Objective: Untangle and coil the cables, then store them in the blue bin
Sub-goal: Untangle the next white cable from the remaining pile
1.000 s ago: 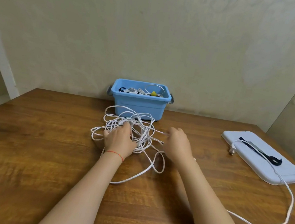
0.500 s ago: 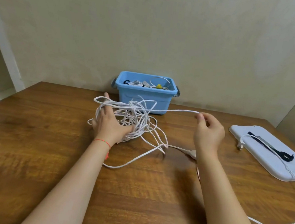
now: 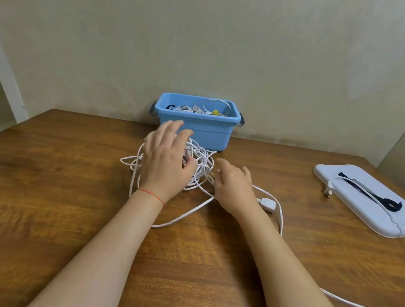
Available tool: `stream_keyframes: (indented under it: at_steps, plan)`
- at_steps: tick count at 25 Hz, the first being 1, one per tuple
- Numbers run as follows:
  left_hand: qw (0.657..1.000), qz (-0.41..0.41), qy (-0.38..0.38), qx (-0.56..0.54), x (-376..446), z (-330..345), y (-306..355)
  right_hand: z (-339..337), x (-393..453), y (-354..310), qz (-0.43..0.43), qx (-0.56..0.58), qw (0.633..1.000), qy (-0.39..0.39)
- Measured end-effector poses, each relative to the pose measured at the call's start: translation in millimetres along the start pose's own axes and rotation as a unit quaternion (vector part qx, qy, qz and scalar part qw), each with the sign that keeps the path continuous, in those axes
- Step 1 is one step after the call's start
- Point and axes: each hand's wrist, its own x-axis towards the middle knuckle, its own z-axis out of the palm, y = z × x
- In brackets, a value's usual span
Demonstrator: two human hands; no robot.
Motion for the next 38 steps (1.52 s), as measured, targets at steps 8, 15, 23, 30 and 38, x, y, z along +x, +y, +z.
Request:
stream_keyframes:
  at_steps: [8, 15, 23, 30, 38]
  plan:
    - [0.957, -0.096, -0.262, -0.082, -5.0, 4.5, -5.2, -15.2, -12.7, -16.1, -0.026, 0.097, 0.995, 0.025]
    - [0.951, -0.142, -0.270, -0.042, 0.9, -0.8, -11.2, -37.3, -13.9, -11.3, 0.051, 0.008, 0.993, -0.104]
    - [0.974, -0.127, -0.181, -0.042, -0.2, -1.7, -4.5, -19.9, -18.5, -30.1, 0.006, 0.046, 0.997, -0.057]
    - [0.941, -0.283, -0.156, -0.101, 3.4, -5.7, -9.2, -34.6, -18.9, -32.0, 0.045, 0.190, 0.977, -0.082]
    - [0.904, -0.374, 0.079, -0.189, 9.5, -20.8, -1.9, -28.4, -12.5, -25.7, -0.042, 0.216, 0.951, 0.219]
